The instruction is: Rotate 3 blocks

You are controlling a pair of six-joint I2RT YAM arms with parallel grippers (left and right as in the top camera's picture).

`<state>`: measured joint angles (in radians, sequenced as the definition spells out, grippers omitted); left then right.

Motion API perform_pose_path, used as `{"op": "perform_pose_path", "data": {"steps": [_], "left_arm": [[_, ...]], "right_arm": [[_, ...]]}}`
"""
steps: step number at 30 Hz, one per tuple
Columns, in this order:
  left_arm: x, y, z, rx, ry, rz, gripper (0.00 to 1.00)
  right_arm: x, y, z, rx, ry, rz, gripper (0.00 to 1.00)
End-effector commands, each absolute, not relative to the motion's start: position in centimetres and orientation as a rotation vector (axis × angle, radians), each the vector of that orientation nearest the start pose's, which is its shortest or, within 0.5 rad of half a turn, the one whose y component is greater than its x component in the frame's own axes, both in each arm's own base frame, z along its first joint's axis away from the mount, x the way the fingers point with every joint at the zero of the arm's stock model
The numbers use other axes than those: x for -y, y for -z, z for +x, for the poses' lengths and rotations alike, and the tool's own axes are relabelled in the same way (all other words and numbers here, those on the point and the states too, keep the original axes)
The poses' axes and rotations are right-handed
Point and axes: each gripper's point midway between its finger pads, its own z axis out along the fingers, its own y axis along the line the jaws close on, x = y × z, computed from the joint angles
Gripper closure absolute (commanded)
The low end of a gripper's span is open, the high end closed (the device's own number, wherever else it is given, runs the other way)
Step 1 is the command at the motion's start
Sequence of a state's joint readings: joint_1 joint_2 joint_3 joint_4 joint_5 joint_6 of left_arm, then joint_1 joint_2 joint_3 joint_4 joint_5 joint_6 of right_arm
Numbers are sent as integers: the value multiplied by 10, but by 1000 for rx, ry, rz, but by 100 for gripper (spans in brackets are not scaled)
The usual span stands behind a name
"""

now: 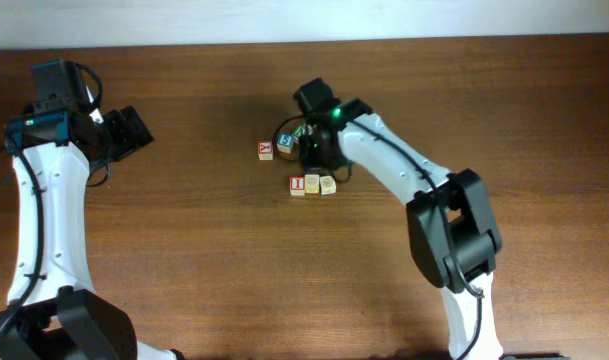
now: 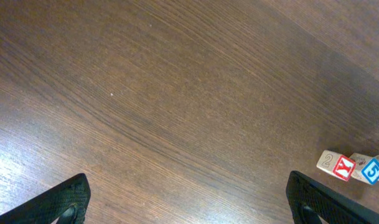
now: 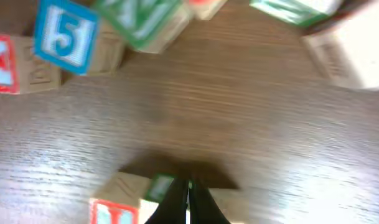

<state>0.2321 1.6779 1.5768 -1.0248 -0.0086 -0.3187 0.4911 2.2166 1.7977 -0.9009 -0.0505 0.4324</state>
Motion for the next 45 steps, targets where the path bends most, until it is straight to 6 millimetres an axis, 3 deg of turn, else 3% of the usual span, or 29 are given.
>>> {"op": "perform_pose_path", "data": {"steps": [1,6,10,20,32,34,36,39,41,43,45], "left_arm": [[-97,-192,397,-2578,11,-753,1],[-97,-192,397,-2578,11,-753,1],[-97,-192,397,-2578,11,-753,1],[-97,-192,397,-2578,11,-753,1],[-97,-192,397,-2578,11,-753,1],[-97,-192,397,-2578,11,-753,1],[-97,-192,397,-2578,11,-753,1],[-97,-192,397,-2578,11,-753,1],[-97,-192,397,-2578,11,-753,1],[-97,-192,397,-2578,11,-753,1],[-97,-192,397,-2578,11,-753,1]], "right_arm": [[-205,-64,425,-2963,-203,-16,95],[-194,-45,369,-3191,-157,-22,95],[-207,-41,352,-3231,-170,-78,96],[-216,-25,357,-3190,-178,-111,96],[-227,-25,363,-3151,-219,-141,96],[-236,-31,359,-3155,-319,-209,96],[-237,-56,362,-3121,-357,-213,96],[-212,-110,377,-2999,-360,-135,96],[-186,-127,389,-2952,-334,-82,96],[-159,-121,400,-2952,-316,-45,96],[-152,-104,403,-2970,-339,-46,96]]}}
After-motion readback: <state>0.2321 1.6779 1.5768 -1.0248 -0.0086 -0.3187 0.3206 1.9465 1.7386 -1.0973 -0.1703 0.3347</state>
